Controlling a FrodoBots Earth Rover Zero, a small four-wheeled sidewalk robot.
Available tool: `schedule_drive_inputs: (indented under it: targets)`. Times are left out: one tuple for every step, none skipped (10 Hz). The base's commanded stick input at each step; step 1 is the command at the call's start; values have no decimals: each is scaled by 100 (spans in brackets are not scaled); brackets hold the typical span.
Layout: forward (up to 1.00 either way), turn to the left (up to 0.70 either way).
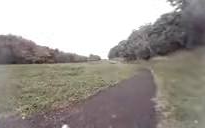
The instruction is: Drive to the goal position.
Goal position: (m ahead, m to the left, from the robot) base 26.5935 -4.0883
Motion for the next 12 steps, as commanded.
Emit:
schedule_drive_inputs:
  targets:
    - [90, 0]
    - [100, 0]
    - [100, 0]
    - [100, 0]
    - [100, 0]
    - [100, 0]
    - [100, 0]
    - [100, 0]
    - [100, -10]
    - [100, -14]
    - [100, -34]
    - [100, -37]
